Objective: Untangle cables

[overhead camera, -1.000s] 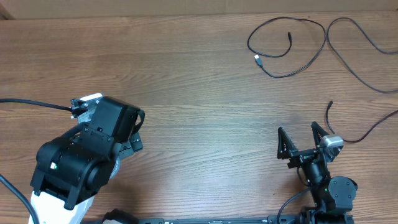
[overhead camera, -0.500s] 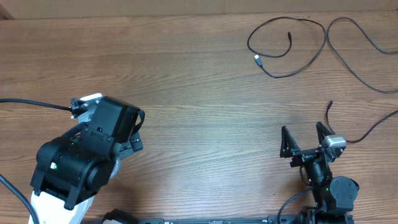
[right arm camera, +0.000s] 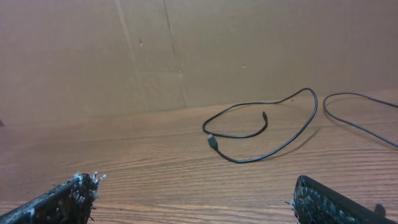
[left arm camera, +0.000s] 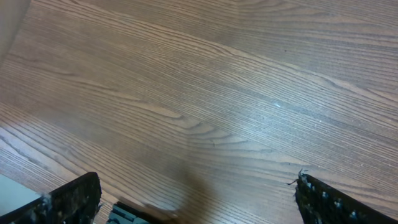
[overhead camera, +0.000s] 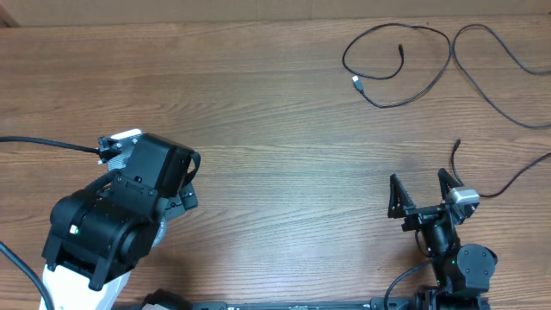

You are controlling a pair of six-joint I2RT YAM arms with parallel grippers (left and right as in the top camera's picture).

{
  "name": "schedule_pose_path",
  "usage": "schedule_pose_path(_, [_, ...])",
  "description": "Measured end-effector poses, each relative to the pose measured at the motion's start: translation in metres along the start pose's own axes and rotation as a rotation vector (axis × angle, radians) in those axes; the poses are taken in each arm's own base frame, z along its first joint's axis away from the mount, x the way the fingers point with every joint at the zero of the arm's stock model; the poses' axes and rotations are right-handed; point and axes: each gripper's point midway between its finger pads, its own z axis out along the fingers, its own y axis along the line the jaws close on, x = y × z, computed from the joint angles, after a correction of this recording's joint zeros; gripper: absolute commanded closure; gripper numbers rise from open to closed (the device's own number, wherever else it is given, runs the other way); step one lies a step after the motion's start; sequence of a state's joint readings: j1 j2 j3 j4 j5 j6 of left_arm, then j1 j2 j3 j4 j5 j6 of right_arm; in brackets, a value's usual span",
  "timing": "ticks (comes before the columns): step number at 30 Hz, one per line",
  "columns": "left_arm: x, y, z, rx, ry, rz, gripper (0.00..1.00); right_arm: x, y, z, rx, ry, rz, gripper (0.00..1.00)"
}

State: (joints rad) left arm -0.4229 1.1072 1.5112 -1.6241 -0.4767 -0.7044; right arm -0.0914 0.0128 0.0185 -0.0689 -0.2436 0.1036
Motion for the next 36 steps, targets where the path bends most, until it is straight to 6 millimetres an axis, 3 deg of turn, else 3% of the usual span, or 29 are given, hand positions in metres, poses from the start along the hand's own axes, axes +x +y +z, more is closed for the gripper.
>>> schedule_pose_path(24, [-0.001,0.004,0.001,-0.009,0.002,-0.017,0.0,0.0,0.0,0.0,0.0,0.0,0.0,0.0])
schedule_pose_path(30, [-0.005,0.037,-0.004,-0.051,-0.031,-0.159,0.0,0.0,0.0,0.0,0.0,0.0,0.0,0.0])
schedule_pose_path(36, [0.009,0.084,-0.038,-0.028,-0.175,-0.344,0.0,0.0,0.0,0.0,0.0,0.0,0.0,0.0])
